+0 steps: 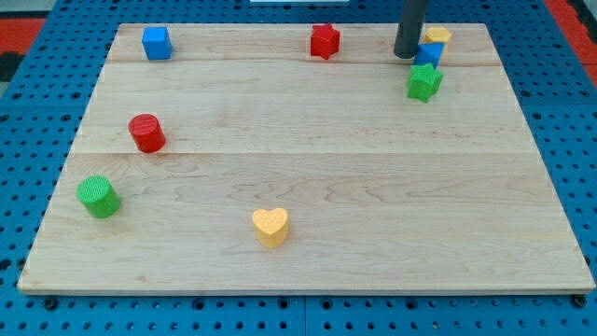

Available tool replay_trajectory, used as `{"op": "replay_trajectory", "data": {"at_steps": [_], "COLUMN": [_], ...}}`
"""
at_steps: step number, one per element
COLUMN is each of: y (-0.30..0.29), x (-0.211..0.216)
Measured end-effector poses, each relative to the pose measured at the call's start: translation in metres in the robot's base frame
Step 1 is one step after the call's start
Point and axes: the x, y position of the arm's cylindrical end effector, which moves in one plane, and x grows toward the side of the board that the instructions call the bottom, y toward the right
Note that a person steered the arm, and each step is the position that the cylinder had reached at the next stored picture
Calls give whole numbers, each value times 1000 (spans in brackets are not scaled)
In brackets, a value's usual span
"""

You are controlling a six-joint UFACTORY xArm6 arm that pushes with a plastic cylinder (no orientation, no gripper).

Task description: Move the yellow heart below the green star

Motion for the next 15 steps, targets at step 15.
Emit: {"op": "replay_trajectory", "data": {"at_steps": [15], "y": [-238], "x": [284]}}
